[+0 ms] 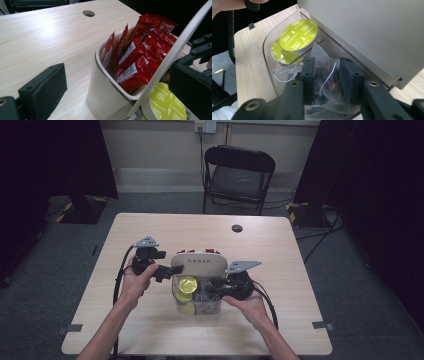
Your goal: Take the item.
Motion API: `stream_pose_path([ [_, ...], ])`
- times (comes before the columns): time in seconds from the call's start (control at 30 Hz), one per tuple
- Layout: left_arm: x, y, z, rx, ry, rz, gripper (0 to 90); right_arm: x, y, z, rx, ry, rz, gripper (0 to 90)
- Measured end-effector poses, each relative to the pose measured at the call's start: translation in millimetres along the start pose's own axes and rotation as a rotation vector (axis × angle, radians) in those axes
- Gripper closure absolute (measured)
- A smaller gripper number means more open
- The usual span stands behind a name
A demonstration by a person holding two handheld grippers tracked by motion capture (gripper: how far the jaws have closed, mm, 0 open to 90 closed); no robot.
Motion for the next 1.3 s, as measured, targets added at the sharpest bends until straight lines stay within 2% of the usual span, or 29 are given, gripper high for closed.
stream_pose_path([
  [0.23,-0.8,0.1,0.2,-0.002,-0.001,0.003,2.0,4.0,-4.3,1.9,-0.022,-0.027,-0.004,75.4],
  [0.43,-0.9,0.2,0.2,-0.002,0.000,0.002,2.3,2.8,-5.0,1.9,-0.023,-0.024,-0.011,86.4],
  [1.0,-0.8,0.8,0.1,-0.007,0.002,0.006,2.8,-7.1,-9.1,-5.1,0.003,0.030,-0.035,87.6],
  [1.3,-0.8,0.8,0.3,-0.006,0.002,0.004,2.8,-13.8,-11.8,-10.5,-0.003,0.058,-0.039,87.8],
])
Point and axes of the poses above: each handheld gripper's, and its own axes: x roughly forward along the jaws, z roughly out of its underside, y roughly to its right, the point moved 10 cm from there along x, roughly forward along the jaws, and after that the axes turned 8 degrees about -y, right-handed, at the moved point
